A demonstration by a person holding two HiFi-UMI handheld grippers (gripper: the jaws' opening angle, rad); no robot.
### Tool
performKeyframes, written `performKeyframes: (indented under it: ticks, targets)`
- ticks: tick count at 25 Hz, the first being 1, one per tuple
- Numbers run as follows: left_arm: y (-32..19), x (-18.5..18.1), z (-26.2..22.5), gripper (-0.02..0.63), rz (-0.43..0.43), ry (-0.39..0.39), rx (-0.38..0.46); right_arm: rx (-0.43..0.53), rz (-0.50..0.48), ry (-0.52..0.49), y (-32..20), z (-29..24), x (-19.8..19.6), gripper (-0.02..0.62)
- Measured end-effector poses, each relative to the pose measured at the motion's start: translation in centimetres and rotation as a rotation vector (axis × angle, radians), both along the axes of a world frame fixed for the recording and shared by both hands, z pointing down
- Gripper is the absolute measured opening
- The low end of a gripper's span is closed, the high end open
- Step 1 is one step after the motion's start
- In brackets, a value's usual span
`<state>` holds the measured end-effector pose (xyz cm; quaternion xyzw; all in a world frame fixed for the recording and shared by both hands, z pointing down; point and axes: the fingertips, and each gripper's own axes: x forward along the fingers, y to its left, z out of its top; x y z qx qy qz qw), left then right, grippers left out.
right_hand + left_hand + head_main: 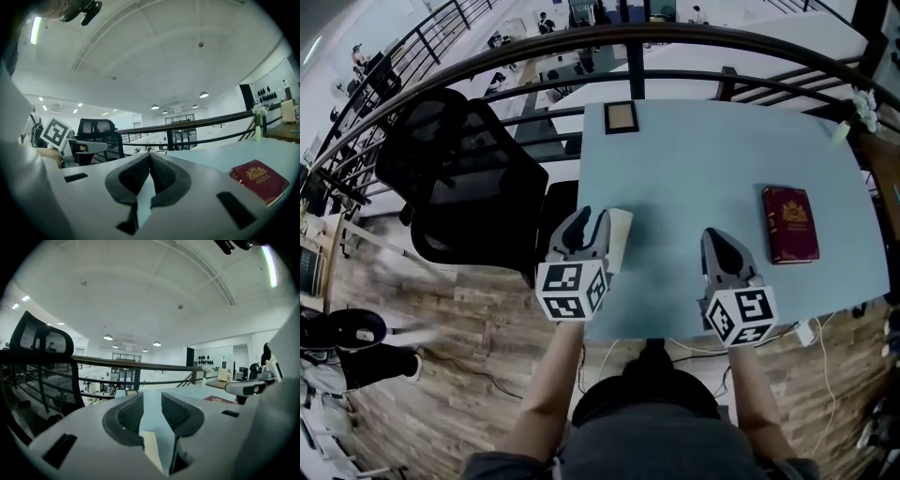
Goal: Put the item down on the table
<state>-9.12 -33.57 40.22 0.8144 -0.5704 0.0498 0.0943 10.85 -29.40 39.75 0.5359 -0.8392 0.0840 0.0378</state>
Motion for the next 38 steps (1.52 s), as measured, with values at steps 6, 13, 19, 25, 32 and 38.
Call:
performKeyframes:
  ticks: [6, 13, 19, 25, 32, 38]
  targets:
    - [2.1, -1.1, -2.5, 0.052, -0.012, 0.023, 0.072, 0.010, -0.008, 0.001, 0.4, -0.4, -0.5, 0.003]
    - [3.6, -2.4, -2.8, 0.006, -0.018, 0.031, 0.084, 0.026, -0.013, 0.007, 0.7, -1.0, -0.7, 0.003]
    - [4.4, -2.7, -2.2, 0.006, -0.023, 0.044, 0.071, 0.035, -0.019, 0.011, 1.0, -1.3, -0.8, 0.002]
    - [4.7, -3.0, -2.4, 0.006, -0.034, 0.048, 0.075, 0.042, -0.014, 0.020, 1.2, -1.4, -0.6, 0.002]
    - [4.9, -2.9, -2.1, 0.006, -0.040, 0.049, 0.067, 0.051, -0.021, 0.032, 1.5, -1.5, -0.8, 0.002]
    - [4.8, -2.8, -1.8, 0.006, -0.038, 0.038, 0.061, 0.054, -0.018, 0.035, 1.5, -1.6, -0.8, 0.002]
